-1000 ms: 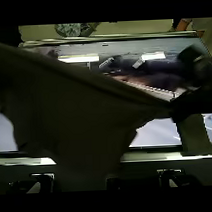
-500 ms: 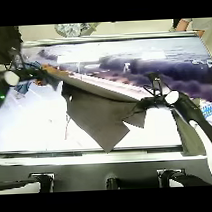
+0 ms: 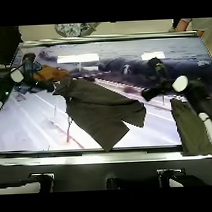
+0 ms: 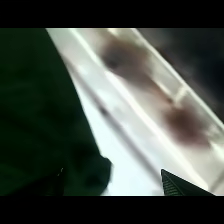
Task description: Fold the shirts.
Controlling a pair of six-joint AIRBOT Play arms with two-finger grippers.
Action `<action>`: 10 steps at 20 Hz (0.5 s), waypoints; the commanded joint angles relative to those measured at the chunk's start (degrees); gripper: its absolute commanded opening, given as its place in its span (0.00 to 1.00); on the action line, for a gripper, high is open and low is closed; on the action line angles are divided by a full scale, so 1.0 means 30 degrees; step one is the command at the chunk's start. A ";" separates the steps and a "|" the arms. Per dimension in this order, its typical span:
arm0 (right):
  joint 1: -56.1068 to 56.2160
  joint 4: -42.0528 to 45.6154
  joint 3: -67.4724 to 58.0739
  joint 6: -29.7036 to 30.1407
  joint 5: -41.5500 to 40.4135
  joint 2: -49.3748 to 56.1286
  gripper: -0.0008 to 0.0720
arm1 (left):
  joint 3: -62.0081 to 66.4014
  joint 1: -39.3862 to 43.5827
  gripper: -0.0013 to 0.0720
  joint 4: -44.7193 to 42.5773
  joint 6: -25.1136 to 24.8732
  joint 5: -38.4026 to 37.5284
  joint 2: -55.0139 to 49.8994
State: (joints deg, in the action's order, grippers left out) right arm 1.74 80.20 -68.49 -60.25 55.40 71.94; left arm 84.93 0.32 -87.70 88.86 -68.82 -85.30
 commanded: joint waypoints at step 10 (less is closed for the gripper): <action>-0.5967 -0.2688 0.3082 0.1872 0.7628 -0.0124 0.93 | -1.2983 0.2339 0.86 1.3755 -0.2484 0.2565 0.2113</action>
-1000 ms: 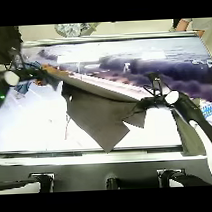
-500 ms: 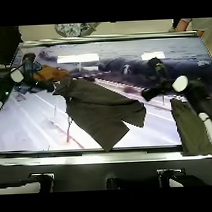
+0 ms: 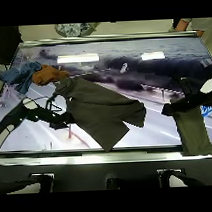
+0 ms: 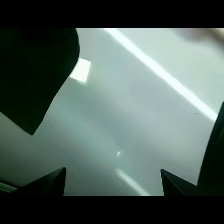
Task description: Fold the shirts.
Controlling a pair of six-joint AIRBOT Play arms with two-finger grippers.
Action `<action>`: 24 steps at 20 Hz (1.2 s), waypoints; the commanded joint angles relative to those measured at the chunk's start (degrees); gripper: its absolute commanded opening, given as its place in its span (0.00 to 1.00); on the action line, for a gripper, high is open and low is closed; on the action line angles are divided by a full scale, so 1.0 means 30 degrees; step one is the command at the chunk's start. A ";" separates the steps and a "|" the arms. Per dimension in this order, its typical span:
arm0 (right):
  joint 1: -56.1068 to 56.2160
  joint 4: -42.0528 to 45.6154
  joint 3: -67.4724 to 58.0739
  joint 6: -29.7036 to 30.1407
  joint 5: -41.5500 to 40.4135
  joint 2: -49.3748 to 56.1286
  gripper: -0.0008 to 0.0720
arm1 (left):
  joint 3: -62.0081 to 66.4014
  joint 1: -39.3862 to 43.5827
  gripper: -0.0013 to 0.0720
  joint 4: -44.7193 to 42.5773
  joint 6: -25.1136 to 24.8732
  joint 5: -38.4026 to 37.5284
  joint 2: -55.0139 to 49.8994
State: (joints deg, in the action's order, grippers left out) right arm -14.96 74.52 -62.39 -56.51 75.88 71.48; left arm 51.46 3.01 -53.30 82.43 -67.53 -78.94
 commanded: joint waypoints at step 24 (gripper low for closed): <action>0.4437 -0.8779 0.6011 -0.0969 -0.8641 0.2412 0.09 | -0.0663 0.3446 0.06 0.2259 0.0867 0.6295 0.1122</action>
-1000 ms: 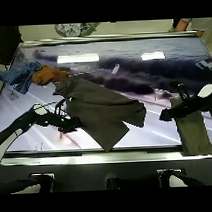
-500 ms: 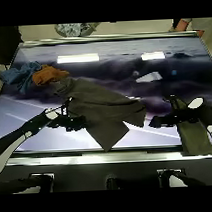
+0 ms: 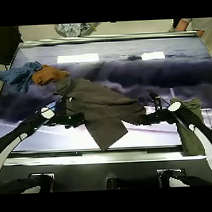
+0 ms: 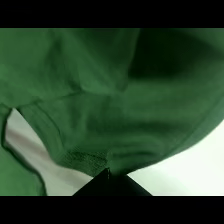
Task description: Fold the shirts.
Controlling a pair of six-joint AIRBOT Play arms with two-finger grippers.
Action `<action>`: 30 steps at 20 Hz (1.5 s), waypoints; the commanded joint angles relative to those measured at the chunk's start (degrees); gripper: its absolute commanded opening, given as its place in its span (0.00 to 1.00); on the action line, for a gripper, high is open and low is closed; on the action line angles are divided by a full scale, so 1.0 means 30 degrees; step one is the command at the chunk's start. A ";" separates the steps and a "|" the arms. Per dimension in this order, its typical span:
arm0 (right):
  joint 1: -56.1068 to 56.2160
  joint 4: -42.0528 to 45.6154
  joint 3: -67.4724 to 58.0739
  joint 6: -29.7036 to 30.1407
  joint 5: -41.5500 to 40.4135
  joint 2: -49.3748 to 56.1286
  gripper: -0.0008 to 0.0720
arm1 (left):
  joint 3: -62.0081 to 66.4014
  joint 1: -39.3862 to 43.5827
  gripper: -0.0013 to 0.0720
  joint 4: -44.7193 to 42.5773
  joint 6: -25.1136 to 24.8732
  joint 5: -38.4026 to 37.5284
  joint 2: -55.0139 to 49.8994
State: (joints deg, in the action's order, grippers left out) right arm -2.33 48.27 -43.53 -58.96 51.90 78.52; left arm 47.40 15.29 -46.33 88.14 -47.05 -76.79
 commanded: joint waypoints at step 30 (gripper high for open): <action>0.0226 1.6393 -2.0232 0.1457 1.0601 -0.5056 0.09 | 1.8374 -0.9828 0.05 -0.7351 0.1122 -0.9318 0.6237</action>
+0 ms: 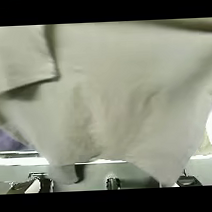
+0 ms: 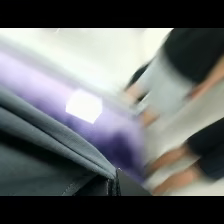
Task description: Fold the shirts.
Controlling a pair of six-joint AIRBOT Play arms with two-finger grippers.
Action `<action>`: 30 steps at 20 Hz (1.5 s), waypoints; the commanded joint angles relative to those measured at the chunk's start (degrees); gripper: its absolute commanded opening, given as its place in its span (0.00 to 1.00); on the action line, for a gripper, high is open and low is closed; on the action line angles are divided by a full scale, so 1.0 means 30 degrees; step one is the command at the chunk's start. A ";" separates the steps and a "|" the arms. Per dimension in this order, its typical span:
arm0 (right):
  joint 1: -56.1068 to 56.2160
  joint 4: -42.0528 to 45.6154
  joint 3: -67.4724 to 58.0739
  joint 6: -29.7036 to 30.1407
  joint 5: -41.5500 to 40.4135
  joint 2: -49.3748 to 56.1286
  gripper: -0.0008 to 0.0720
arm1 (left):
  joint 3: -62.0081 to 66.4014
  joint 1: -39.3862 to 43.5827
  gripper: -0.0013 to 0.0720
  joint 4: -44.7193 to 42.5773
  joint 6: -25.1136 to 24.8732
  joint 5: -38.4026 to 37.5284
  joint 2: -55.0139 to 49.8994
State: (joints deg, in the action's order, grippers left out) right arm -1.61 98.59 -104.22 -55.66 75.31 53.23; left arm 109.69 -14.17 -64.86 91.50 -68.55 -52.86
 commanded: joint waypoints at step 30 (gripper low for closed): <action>0.0044 -0.6368 0.3330 -0.1654 0.3016 1.7901 0.12 | -1.1460 -0.0364 0.06 -0.1530 -0.4138 -0.3592 -1.3908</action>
State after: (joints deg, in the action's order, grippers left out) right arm -1.54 81.89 -95.44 -60.25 84.40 106.37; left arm 77.91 -15.22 -68.71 78.52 -76.88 -94.56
